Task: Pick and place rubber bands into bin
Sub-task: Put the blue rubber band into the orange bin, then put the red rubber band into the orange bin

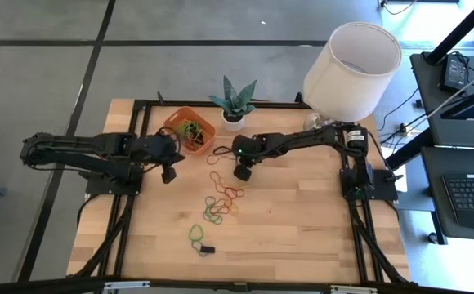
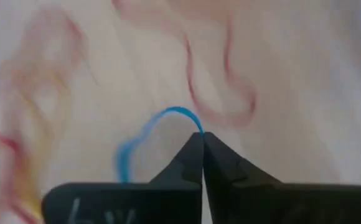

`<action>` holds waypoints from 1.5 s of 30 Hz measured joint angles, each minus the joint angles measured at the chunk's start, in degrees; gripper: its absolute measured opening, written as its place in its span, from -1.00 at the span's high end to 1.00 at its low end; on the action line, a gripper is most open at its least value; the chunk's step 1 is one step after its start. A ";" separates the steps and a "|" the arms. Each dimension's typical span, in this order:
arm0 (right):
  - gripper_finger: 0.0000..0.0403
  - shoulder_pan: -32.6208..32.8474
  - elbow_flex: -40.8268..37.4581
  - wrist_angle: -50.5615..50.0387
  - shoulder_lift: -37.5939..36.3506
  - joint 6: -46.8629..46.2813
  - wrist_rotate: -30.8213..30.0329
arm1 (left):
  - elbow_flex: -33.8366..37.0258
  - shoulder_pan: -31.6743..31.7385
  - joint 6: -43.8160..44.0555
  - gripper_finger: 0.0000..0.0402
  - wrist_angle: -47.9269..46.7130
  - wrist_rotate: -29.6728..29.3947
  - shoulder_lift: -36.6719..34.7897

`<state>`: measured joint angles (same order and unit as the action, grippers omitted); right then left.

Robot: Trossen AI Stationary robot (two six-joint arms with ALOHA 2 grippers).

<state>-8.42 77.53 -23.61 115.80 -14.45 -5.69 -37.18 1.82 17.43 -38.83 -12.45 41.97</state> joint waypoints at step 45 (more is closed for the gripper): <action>0.26 -2.30 52.62 -12.20 25.47 -0.10 -5.16 | 17.21 2.85 -17.17 0.99 13.28 9.64 -23.09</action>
<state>-10.72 130.15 -35.81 141.27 -14.55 -10.85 -19.97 4.67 0.26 -25.55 -2.81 18.89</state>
